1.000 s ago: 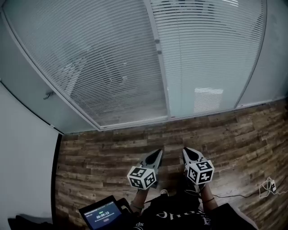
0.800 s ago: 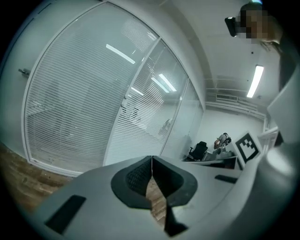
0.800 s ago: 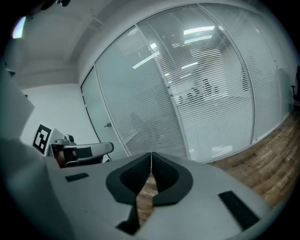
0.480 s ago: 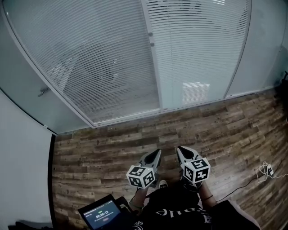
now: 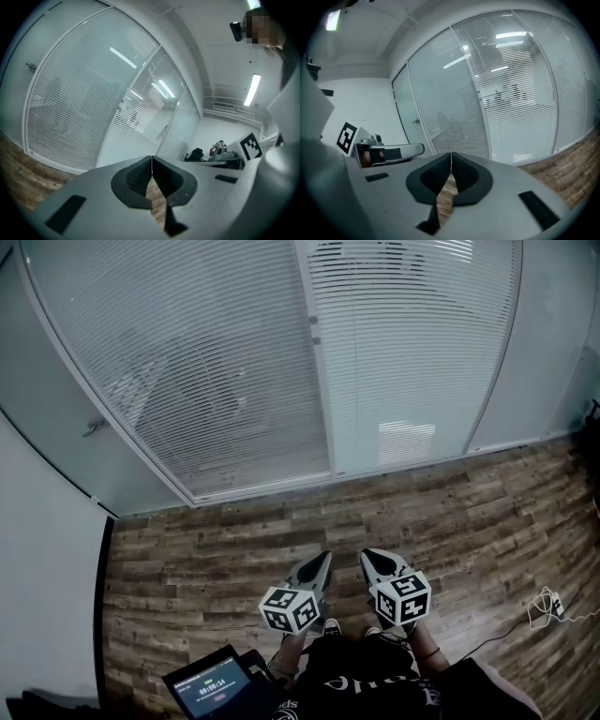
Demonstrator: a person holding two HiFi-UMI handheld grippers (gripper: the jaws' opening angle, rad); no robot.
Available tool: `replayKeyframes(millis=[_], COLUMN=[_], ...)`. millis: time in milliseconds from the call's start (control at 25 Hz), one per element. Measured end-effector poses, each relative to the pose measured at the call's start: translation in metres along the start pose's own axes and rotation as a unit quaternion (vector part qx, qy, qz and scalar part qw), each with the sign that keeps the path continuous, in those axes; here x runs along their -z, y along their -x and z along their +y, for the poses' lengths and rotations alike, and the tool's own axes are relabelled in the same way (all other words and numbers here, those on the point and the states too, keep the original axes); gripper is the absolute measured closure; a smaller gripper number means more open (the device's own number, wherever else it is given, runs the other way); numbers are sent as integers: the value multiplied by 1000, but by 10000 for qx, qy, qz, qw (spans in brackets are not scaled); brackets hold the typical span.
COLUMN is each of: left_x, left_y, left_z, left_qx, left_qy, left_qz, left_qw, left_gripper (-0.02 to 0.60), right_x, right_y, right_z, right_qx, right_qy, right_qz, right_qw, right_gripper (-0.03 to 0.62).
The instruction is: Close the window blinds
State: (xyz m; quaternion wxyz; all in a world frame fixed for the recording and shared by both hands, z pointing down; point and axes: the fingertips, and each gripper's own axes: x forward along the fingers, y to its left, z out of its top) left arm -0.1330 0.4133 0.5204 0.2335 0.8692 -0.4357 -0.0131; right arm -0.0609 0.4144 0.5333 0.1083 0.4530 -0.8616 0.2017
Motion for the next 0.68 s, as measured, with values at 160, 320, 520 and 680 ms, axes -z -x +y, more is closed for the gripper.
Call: replayKeyframes(millis=[160,320,520,680], left_x=[7,14,22,25], left_y=[1,-6,-9,-13], left_z=[-14,-28,-40,-39], left_qx=[-89,-129,-152,-190], left_qy=[87,110,153,273], left_qz=[-33,29,65,31], left_qw=[9999,9999,9997,9994], left_gripper=[575,575,575,575], right_x=[5,9,12,11], right_y=[18,30,41,42], right_z=[-1,-13,-23,-28], right_qx=[-80,-123,-148,-149], right_qy=[35,-71,-195,-186], right_qz=[72,108,86,73], right_qw=[9999,9998,9997,9997], right_gripper=[574,574,574,574])
